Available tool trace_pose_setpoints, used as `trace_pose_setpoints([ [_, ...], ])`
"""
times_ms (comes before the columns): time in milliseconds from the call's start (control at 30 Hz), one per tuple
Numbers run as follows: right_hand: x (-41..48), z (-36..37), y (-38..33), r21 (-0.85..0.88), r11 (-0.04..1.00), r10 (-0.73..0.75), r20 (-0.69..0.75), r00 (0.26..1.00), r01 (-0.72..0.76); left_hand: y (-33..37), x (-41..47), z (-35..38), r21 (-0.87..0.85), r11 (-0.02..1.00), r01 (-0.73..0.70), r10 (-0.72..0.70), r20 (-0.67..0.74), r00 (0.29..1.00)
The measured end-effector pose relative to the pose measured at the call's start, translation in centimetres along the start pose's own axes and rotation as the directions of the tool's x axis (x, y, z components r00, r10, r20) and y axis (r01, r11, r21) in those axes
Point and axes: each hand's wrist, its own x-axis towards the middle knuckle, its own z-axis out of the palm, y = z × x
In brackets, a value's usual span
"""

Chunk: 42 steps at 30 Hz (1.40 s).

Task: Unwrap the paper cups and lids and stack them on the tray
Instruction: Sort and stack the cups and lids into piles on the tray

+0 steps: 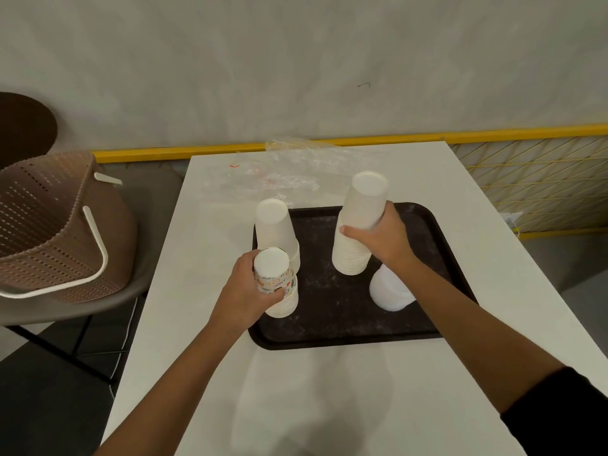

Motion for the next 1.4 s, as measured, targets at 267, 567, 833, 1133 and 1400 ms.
trace_pose_setpoints([
  [267, -2.8, 1.5, -0.8, -0.03, 0.999, -0.018, 0.125, 0.992, 0.022, 0.4, -0.6, -0.3, 0.002, 1.0, -0.019, 0.019, -0.001, 1.0],
  [567, -4.9, 1.7, -1.1, -0.052, 0.997, -0.037, 0.216, 0.976, 0.049, 1.1, -1.9, -1.1, -0.012, 0.997, -0.075, 0.072, -0.136, 0.988],
  [833, -6.2, -1.2, -0.8, -0.041, 0.999, -0.001, 0.289, 0.957, 0.013, 3.3, -5.2, -0.8, -0.127, 0.961, -0.247, 0.219, -0.196, 0.956],
  [1133, -6.7, -8.1, 4.0, 0.059, 0.969, 0.241, -0.022, 0.97, -0.239, 5.6, -5.8, 6.3, -0.292, 0.94, 0.177, -0.036, 0.432, 0.901],
  [1400, -5.4, -7.5, 7.5, 0.138, 0.856, 0.468, 0.198, 0.861, -0.497, 8.4, -2.7, 13.2, -0.369, 0.797, 0.479, -0.302, 0.444, 0.844],
])
